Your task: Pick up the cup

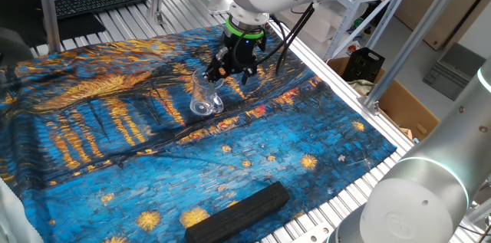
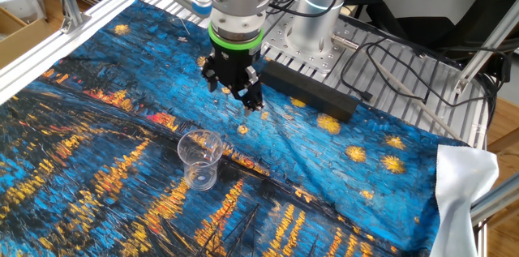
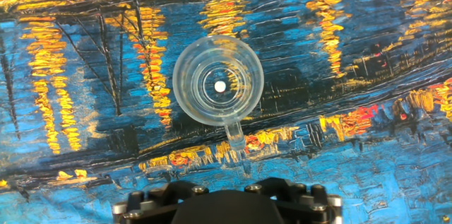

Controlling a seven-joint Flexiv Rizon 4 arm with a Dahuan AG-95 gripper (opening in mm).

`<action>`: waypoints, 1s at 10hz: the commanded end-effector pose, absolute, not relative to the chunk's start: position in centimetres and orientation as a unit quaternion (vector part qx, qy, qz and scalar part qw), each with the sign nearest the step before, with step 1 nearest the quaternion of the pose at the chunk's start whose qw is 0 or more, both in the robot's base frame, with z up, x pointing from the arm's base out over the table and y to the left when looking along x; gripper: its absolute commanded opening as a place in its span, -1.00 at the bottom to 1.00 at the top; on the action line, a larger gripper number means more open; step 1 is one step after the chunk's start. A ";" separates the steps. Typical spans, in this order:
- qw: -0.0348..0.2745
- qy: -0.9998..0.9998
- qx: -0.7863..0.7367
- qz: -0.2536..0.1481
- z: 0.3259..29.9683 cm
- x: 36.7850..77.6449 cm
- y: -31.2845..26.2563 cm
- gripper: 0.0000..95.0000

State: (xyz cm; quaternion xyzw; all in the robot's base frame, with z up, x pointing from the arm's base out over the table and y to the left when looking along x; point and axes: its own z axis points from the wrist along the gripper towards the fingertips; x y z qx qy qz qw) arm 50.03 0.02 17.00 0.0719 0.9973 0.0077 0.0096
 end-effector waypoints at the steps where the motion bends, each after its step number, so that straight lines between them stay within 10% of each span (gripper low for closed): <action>1: 0.010 0.997 0.070 0.006 17.0 50.0 0.0 1.00; 10: 0.009 0.998 0.062 0.003 17.0 50.0 0.0 1.00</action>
